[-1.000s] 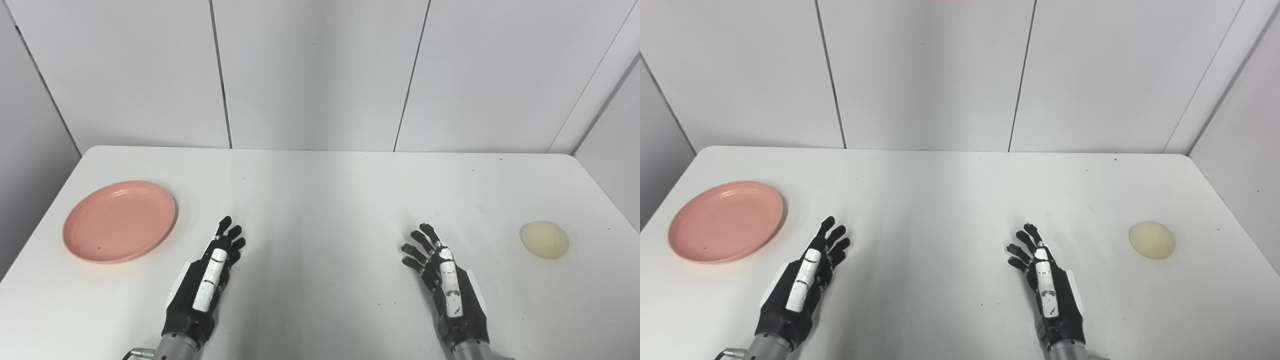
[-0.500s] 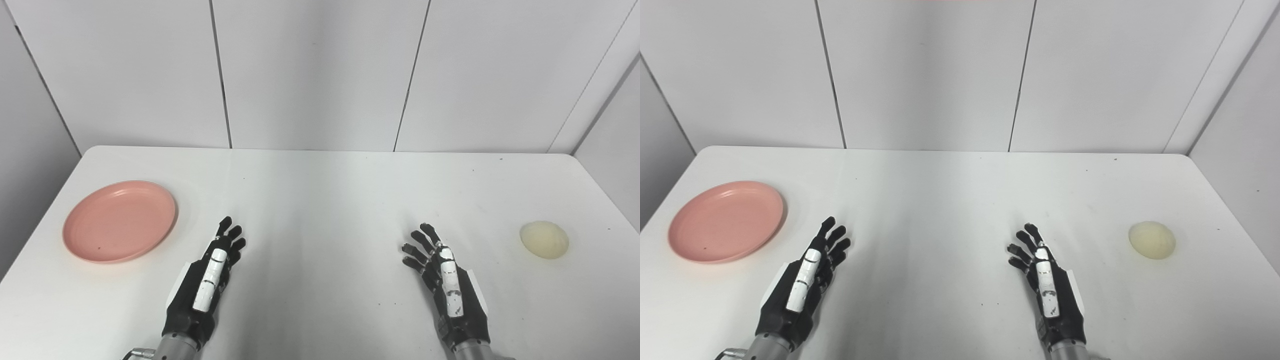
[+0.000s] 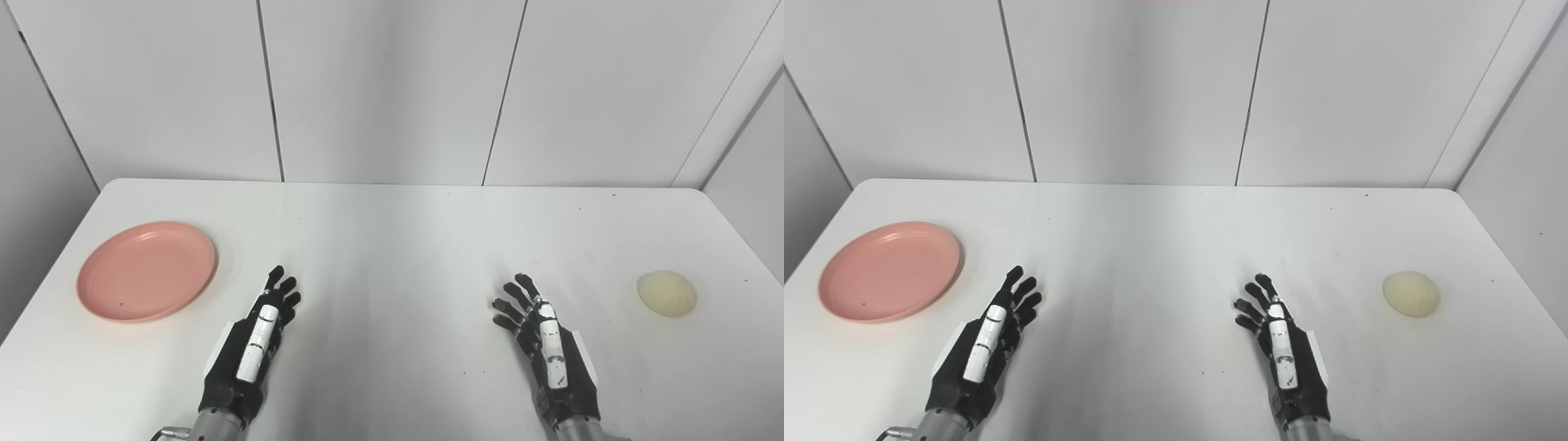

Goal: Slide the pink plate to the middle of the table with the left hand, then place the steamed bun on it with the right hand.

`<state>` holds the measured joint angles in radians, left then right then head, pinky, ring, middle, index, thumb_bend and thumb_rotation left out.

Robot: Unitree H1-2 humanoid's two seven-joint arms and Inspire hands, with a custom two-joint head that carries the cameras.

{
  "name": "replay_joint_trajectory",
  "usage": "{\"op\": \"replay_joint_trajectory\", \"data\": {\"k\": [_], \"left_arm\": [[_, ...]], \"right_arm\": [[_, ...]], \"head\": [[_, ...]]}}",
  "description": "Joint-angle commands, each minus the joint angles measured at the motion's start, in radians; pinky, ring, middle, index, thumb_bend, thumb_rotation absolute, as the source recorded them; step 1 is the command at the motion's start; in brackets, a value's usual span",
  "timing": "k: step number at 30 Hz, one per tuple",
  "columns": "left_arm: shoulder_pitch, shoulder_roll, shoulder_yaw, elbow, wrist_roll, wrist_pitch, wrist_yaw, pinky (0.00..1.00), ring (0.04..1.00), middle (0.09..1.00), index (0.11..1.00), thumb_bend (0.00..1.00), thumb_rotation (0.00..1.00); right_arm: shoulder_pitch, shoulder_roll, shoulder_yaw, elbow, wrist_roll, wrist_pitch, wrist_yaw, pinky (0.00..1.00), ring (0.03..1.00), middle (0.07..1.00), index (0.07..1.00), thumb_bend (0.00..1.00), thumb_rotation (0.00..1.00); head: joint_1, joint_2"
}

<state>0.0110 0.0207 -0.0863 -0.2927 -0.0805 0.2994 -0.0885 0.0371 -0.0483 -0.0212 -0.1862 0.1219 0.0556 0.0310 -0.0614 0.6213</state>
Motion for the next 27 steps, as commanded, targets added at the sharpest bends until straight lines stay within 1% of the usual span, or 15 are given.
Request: {"op": "replay_joint_trajectory", "data": {"k": [1, 16, 17, 18, 19, 22, 23, 27], "left_arm": [[-0.026, 0.001, 0.000, -0.016, 0.003, -0.014, -0.004, 0.99, 0.961, 0.981, 1.000, 0.65, 0.91], [-0.028, -0.003, 0.001, -0.014, 0.001, -0.009, -0.003, 0.99, 0.957, 0.977, 1.000, 0.64, 0.91], [-0.029, -0.003, -0.001, -0.010, 0.004, -0.014, -0.002, 0.99, 0.956, 0.977, 1.000, 0.64, 0.90], [-0.029, -0.003, -0.002, -0.006, 0.007, -0.018, -0.002, 0.99, 0.954, 0.976, 1.000, 0.64, 0.91], [-0.030, -0.003, -0.005, 0.001, 0.010, -0.023, -0.003, 0.98, 0.953, 0.976, 1.000, 0.63, 0.91], [-0.032, -0.009, -0.014, 0.020, 0.021, -0.033, 0.001, 0.97, 0.961, 0.982, 1.000, 0.64, 0.91], [-0.033, -0.014, -0.018, 0.030, 0.027, -0.040, 0.003, 0.97, 0.963, 0.982, 1.000, 0.64, 0.91], [-0.038, -0.034, -0.029, 0.076, 0.043, -0.077, 0.010, 0.99, 0.960, 0.982, 1.000, 0.62, 0.92]], "right_arm": [[-0.014, -0.003, 0.001, -0.029, 0.003, -0.007, 0.011, 0.81, 0.820, 0.895, 0.915, 0.80, 1.00], [-0.016, -0.005, 0.002, -0.027, 0.011, -0.003, 0.015, 0.81, 0.821, 0.894, 0.911, 0.80, 1.00], [-0.016, -0.005, 0.002, -0.024, 0.010, -0.006, 0.015, 0.81, 0.820, 0.894, 0.910, 0.80, 1.00], [-0.017, -0.006, 0.001, -0.021, 0.010, -0.009, 0.015, 0.81, 0.820, 0.893, 0.910, 0.80, 1.00], [-0.017, -0.006, -0.001, -0.013, 0.011, -0.015, 0.014, 0.81, 0.819, 0.893, 0.909, 0.79, 1.00], [-0.016, -0.011, -0.006, 0.009, 0.011, -0.036, 0.016, 0.81, 0.813, 0.892, 0.911, 0.78, 1.00], [-0.017, -0.016, -0.009, 0.019, 0.017, -0.043, 0.022, 0.81, 0.814, 0.894, 0.913, 0.78, 1.00], [-0.023, -0.034, -0.022, 0.068, 0.040, -0.075, 0.046, 0.83, 0.826, 0.912, 0.929, 0.80, 1.00]], "head": [[0.000, 0.000], [0.001, -0.004], [0.011, -0.015], [0.013, -0.017], [0.032, -0.033], [0.057, -0.049], [0.077, -0.065], [0.113, -0.100]]}}
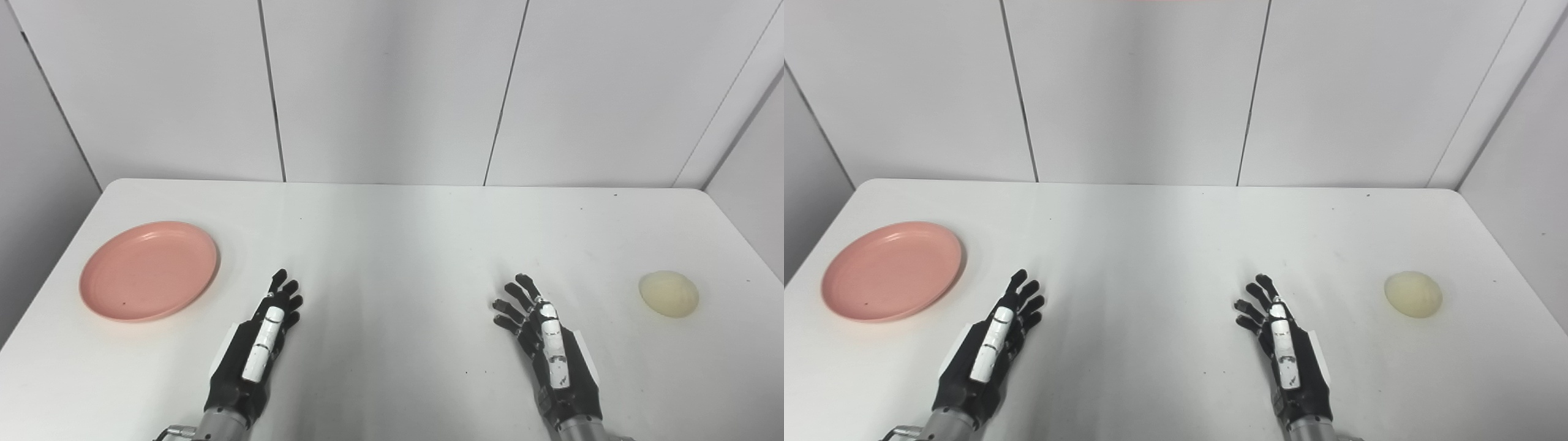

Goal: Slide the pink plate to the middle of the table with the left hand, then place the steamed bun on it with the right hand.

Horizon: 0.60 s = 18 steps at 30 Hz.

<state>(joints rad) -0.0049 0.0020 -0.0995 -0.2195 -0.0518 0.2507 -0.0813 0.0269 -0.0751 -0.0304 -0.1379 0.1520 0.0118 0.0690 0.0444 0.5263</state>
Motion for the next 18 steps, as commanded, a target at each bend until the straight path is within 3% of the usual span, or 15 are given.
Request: {"op": "replay_joint_trajectory", "data": {"k": [1, 4, 8, 18], "left_arm": [[-0.024, -0.020, -0.021, 0.017, 0.024, -0.044, 0.005, 0.99, 0.959, 0.981, 1.000, 0.62, 0.92], [-0.027, -0.033, -0.031, 0.050, 0.045, -0.081, 0.012, 1.00, 0.961, 0.994, 1.000, 0.59, 0.92], [-0.033, -0.058, -0.041, 0.116, 0.066, -0.152, 0.031, 1.00, 0.951, 0.984, 1.000, 0.58, 0.91], [-0.076, -0.095, -0.062, 0.279, 0.150, -0.279, 0.087, 0.96, 0.959, 0.988, 1.000, 0.62, 0.95]], "right_arm": [[-0.014, -0.013, -0.018, 0.036, 0.018, -0.042, 0.015, 0.83, 0.827, 0.913, 0.930, 0.80, 1.00], [-0.019, -0.023, -0.032, 0.076, 0.034, -0.077, 0.031, 0.83, 0.832, 0.911, 0.934, 0.77, 1.00], [-0.024, -0.042, -0.047, 0.128, 0.048, -0.118, 0.055, 0.84, 0.841, 0.920, 0.944, 0.75, 1.00], [-0.065, -0.086, -0.076, 0.277, 0.090, -0.198, 0.109, 0.90, 0.890, 0.951, 0.973, 0.67, 1.00]], "head": [[0.028, -0.023], [0.051, -0.042], [0.126, -0.100], [0.250, -0.213]]}}
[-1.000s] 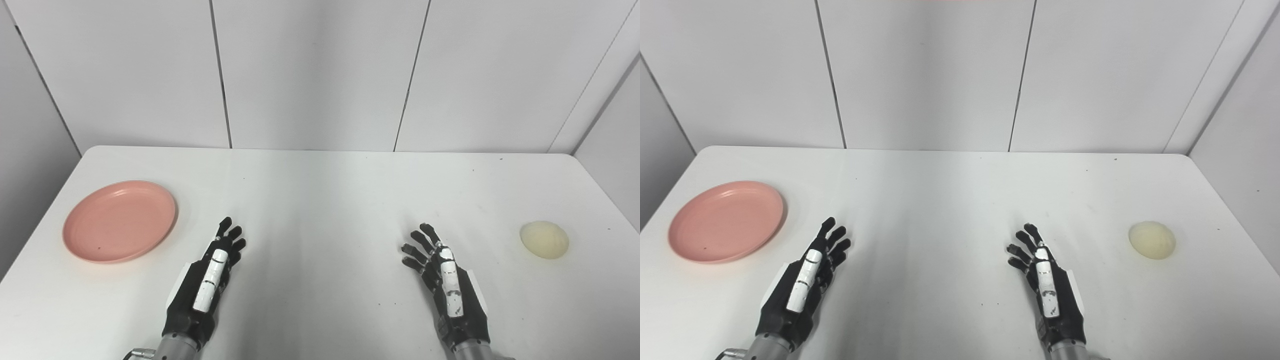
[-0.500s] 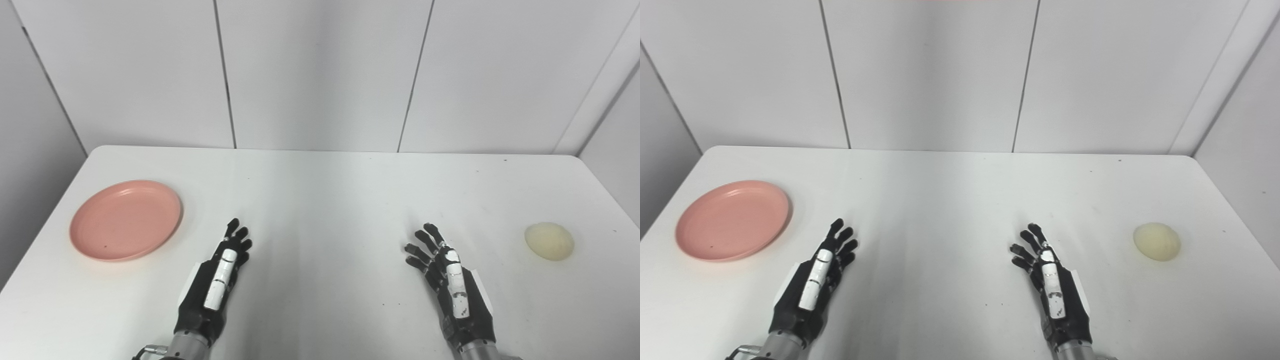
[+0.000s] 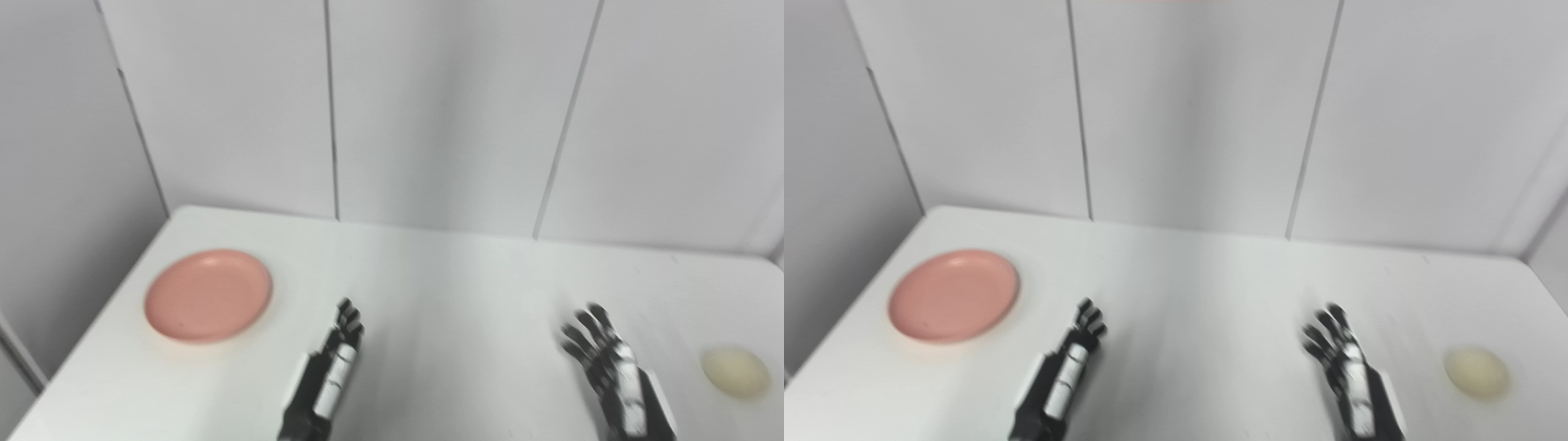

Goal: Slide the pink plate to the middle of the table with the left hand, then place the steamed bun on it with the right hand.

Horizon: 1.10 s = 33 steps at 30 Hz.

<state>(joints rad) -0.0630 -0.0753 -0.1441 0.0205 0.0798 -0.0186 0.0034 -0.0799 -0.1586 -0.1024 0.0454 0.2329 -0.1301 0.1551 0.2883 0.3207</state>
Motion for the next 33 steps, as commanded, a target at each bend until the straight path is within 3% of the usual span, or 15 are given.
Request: {"op": "replay_joint_trajectory", "data": {"k": [1, 10, 19, 25, 30, 33], "left_arm": [[-0.023, -0.021, -0.018, 0.056, 0.024, -0.026, 0.008, 0.95, 0.955, 0.985, 1.000, 0.61, 0.95], [-0.041, -0.028, -0.014, 0.115, 0.048, -0.082, 0.020, 0.91, 0.933, 0.972, 1.000, 0.56, 0.95], [-0.027, -0.032, 0.008, 0.104, 0.043, -0.146, 0.032, 0.91, 0.939, 0.973, 1.000, 0.61, 0.94], [-0.038, -0.050, 0.045, -0.018, -0.027, -0.126, 0.028, 0.95, 0.936, 0.957, 1.000, 0.66, 0.91], [-0.127, -0.034, 0.110, -0.126, -0.090, -0.114, 0.037, 0.95, 0.925, 0.944, 1.000, 0.73, 0.88], [-0.209, -0.002, 0.175, -0.169, -0.107, -0.067, 0.060, 0.93, 0.921, 0.933, 1.000, 0.71, 0.87]], "right_arm": [[0.036, -0.006, -0.007, 0.112, 0.010, -0.066, 0.028, 0.91, 0.890, 0.952, 0.974, 0.67, 1.00], [0.017, -0.010, -0.013, 0.154, 0.025, -0.084, 0.047, 0.93, 0.913, 0.970, 0.977, 0.67, 1.00], [0.034, 0.002, -0.005, 0.113, 0.026, -0.065, 0.042, 0.93, 0.907, 0.967, 0.968, 0.69, 1.00], [0.055, 0.012, -0.007, 0.065, 0.029, -0.033, 0.025, 0.91, 0.890, 0.954, 0.964, 0.72, 1.00], [0.066, 0.013, -0.009, 0.047, 0.035, -0.031, 0.025, 0.90, 0.886, 0.945, 0.969, 0.75, 1.00], [0.069, 0.014, -0.011, 0.042, 0.045, -0.030, 0.028, 0.90, 0.891, 0.943, 0.961, 0.77, 1.00]], "head": [[0.019, -0.020], [0.033, -0.038], [0.009, -0.004], [0.001, 0.016], [0.005, 0.029], [0.009, 0.034]]}}
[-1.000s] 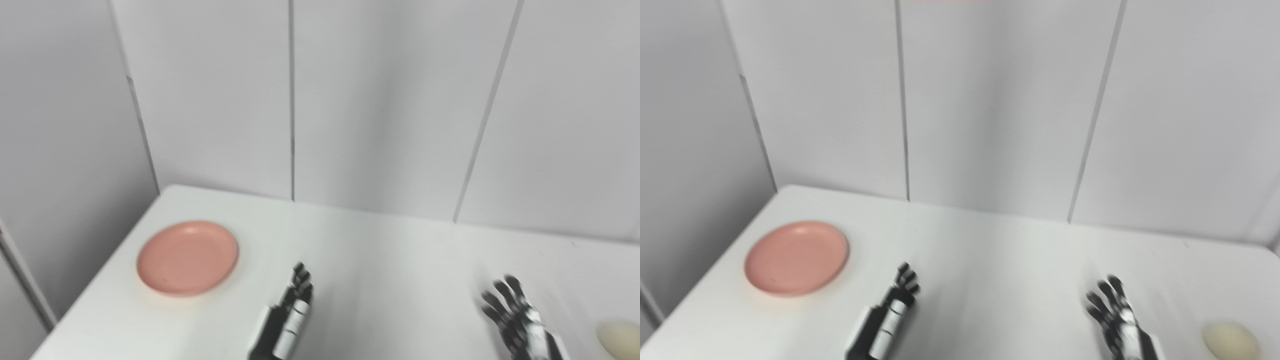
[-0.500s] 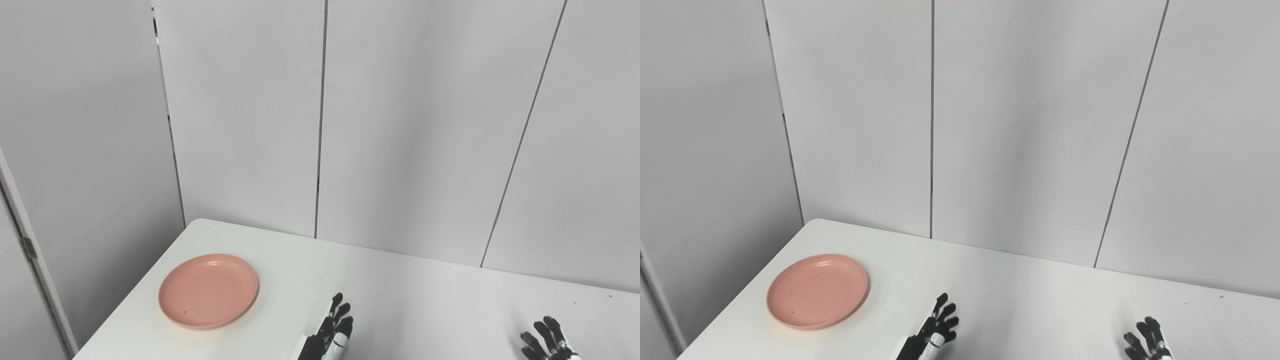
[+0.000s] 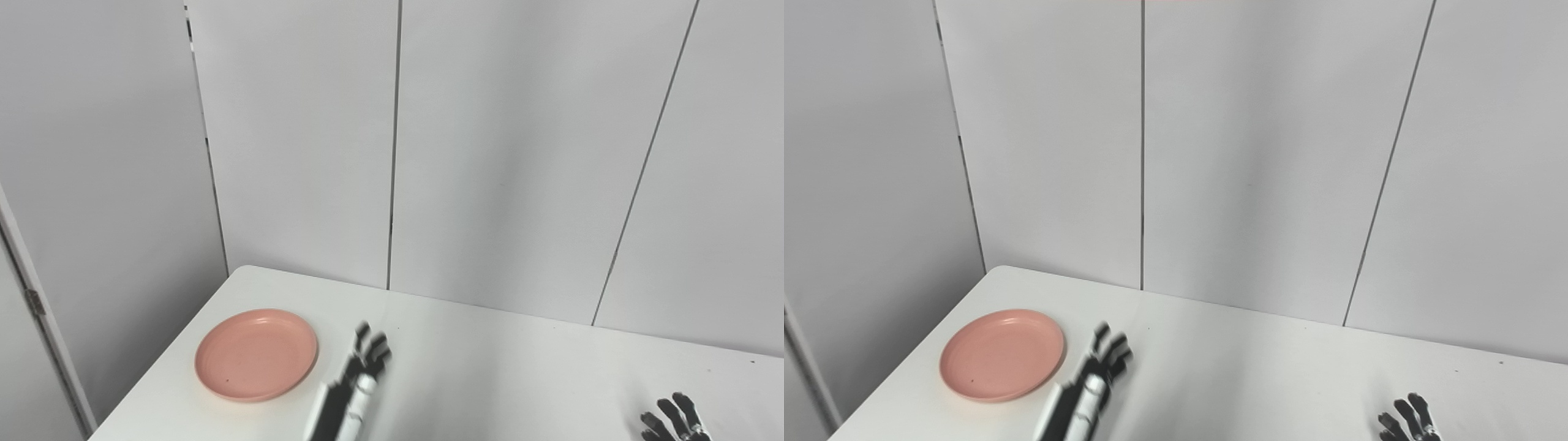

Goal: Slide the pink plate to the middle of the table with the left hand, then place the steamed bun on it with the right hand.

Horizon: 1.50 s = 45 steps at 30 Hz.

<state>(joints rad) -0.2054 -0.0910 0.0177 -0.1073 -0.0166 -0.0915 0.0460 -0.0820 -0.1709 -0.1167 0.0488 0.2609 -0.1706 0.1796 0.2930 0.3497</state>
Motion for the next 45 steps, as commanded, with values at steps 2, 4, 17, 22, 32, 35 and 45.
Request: {"op": "replay_joint_trajectory", "data": {"k": [2, 4, 17, 22, 32, 35, 45], "left_arm": [[-0.123, 0.046, 0.057, -0.050, -0.007, 0.028, 0.032, 0.92, 0.920, 0.938, 1.000, 0.73, 0.88], [-0.169, 0.078, 0.096, -0.043, -0.010, 0.033, 0.040, 0.92, 0.908, 0.934, 0.988, 0.76, 0.89], [-0.301, 0.307, 0.282, 0.163, -0.020, -0.008, 0.077, 0.94, 0.916, 0.914, 0.963, 0.78, 0.95], [-0.314, 0.375, 0.327, 0.270, -0.044, -0.030, 0.083, 0.97, 0.936, 0.919, 0.945, 0.79, 0.93], [-0.322, 0.479, 0.367, 0.437, -0.062, -0.038, 0.091, 0.96, 0.935, 0.919, 0.949, 0.83, 0.96], [-0.325, 0.493, 0.376, 0.495, -0.086, -0.050, 0.080, 0.96, 0.928, 0.909, 0.947, 0.80, 0.96], [-0.342, 0.513, 0.384, 0.771, -0.151, -0.147, 0.069, 0.93, 0.916, 0.901, 0.963, 0.75, 0.92]], "right_arm": [[0.073, 0.027, 0.004, 0.034, 0.020, 0.013, 0.005, 0.91, 0.893, 0.943, 0.963, 0.78, 1.00], [0.074, 0.027, 0.004, 0.033, 0.021, 0.014, 0.005, 0.90, 0.892, 0.944, 0.961, 0.78, 1.00], [0.084, 0.027, 0.004, -0.002, 0.014, 0.043, -0.007, 0.88, 0.880, 0.936, 0.944, 0.78, 1.00], [0.082, 0.027, 0.004, -0.001, 0.016, 0.042, -0.008, 0.86, 0.870, 0.930, 0.935, 0.78, 1.00], [0.075, 0.035, -0.004, 0.004, 0.024, 0.037, -0.010, 0.87, 0.869, 0.922, 0.924, 0.77, 1.00], [0.074, 0.035, -0.005, 0.007, 0.029, 0.035, -0.008, 0.86, 0.866, 0.919, 0.920, 0.77, 1.00], [0.083, 0.029, -0.005, -0.006, 0.031, 0.033, -0.006, 0.81, 0.836, 0.898, 0.888, 0.77, 0.98]], "head": [[0.005, 0.008], [0.005, 0.008], [0.013, 0.028], [0.015, 0.034], [0.014, 0.039], [0.013, 0.041], [0.011, 0.063]]}}
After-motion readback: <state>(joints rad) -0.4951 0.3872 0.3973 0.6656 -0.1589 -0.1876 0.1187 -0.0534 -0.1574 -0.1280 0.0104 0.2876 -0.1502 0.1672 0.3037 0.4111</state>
